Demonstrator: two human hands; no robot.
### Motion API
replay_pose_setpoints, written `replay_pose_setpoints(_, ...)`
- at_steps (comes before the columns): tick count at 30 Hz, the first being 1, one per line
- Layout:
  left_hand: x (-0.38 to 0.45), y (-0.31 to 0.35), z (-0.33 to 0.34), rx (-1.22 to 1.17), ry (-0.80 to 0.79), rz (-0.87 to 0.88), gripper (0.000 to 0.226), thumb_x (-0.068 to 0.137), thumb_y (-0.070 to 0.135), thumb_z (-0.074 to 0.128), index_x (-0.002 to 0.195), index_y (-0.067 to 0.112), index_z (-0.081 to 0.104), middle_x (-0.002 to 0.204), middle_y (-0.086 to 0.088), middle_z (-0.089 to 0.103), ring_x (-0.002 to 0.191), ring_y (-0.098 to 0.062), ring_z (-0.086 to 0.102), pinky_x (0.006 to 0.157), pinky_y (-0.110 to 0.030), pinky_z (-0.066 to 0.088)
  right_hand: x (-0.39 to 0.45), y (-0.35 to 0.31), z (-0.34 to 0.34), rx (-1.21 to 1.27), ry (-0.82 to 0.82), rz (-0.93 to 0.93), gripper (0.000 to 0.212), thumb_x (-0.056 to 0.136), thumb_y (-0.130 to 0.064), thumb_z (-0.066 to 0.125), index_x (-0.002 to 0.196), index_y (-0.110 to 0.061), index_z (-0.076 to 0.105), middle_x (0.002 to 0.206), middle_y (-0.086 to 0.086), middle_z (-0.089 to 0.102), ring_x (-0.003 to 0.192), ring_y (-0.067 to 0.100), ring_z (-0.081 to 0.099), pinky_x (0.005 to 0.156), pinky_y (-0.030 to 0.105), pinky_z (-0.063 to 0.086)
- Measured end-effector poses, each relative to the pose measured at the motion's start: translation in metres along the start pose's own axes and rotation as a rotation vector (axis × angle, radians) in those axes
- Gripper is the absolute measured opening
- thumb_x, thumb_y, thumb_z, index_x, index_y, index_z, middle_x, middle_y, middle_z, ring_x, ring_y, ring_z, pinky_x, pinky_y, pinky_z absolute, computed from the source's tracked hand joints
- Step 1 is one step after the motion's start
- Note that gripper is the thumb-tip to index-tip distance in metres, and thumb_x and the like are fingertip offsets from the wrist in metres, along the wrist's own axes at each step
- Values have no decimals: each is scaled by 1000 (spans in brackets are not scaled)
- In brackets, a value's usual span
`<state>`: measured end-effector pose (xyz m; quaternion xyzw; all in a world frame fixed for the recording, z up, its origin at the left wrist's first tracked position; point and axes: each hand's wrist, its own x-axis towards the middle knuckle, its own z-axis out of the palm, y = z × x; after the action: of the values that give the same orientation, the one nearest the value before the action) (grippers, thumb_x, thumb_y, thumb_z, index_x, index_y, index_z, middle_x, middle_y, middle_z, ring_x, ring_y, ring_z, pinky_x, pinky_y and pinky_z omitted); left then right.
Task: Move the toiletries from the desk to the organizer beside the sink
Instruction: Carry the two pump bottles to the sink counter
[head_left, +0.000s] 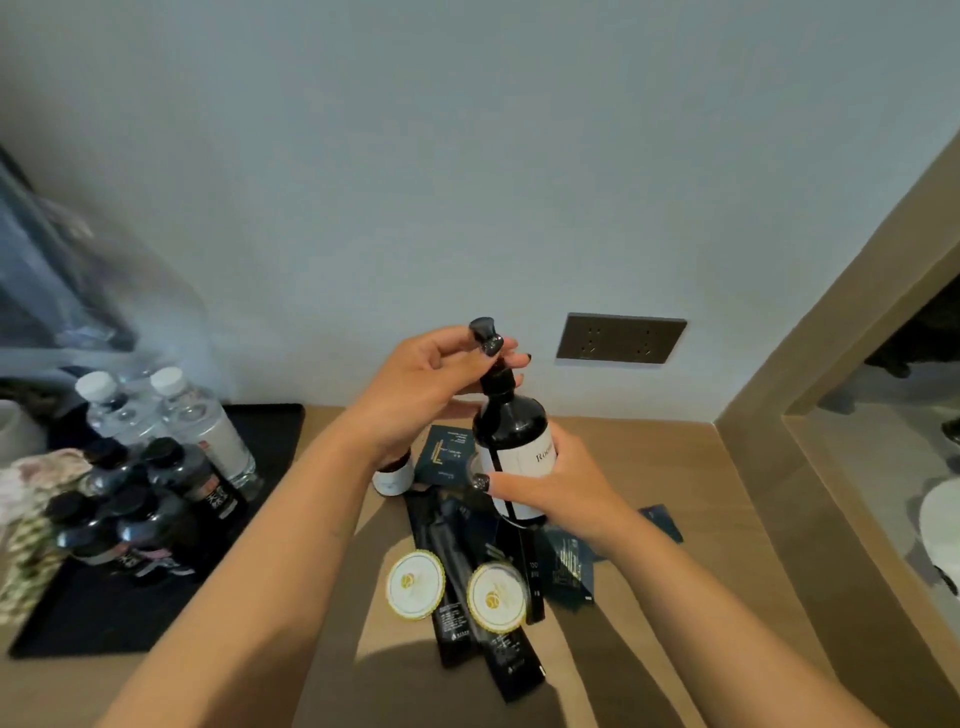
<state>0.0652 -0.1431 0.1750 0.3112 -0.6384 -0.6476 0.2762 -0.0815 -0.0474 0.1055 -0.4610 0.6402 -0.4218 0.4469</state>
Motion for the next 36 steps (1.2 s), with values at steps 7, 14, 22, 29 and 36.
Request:
replay_pose_setpoints(7, -16, -40, -57, -61, 350, 63, 23, 96, 11, 52, 116, 19, 62, 106, 2, 74, 102, -13, 69, 93, -32, 51, 12, 8, 33, 108, 87, 129, 40, 74, -12, 78, 108, -19, 59, 98, 4, 70, 92, 19, 67, 78, 32, 57)
replay_pose_setpoints(14, -7, -158, -75, -78, 669, -223, 58, 88, 8, 63, 138, 22, 36, 144, 1, 44, 134, -19, 41, 113, -41, 31, 24, 16, 54, 241, 184, 261, 30, 78, -13, 75, 103, -21, 61, 94, 3, 72, 86, 16, 69, 62, 23, 54)
replay_pose_setpoints(22, 37, -249, -87, 190, 482, -424, 98, 69, 24, 83, 147, 19, 24, 145, -4, 40, 136, -22, 36, 115, -44, 31, 40, 25, 85, 273, 238, 342, 31, 74, -21, 77, 103, -20, 67, 94, 6, 75, 90, 24, 71, 85, 46, 57)
replay_pose_setpoints(29, 41, -260, -78, 154, 560, -405, 63, 71, 16, 79, 123, 22, 45, 108, 3, 62, 100, -17, 62, 76, -21, 47, 38, 25, 83, 300, 292, 364, 30, 75, -17, 76, 103, -17, 66, 96, 8, 74, 91, 24, 71, 80, 39, 59)
replay_pose_setpoints(36, 26, -237, -75, 160, 480, -208, 50, 77, 17, 77, 120, 24, 52, 102, 13, 63, 89, 1, 61, 75, -9, 47, 22, 17, 67, 353, 382, 324, 25, 78, -16, 73, 100, -22, 62, 90, 5, 73, 85, 22, 71, 72, 34, 58)
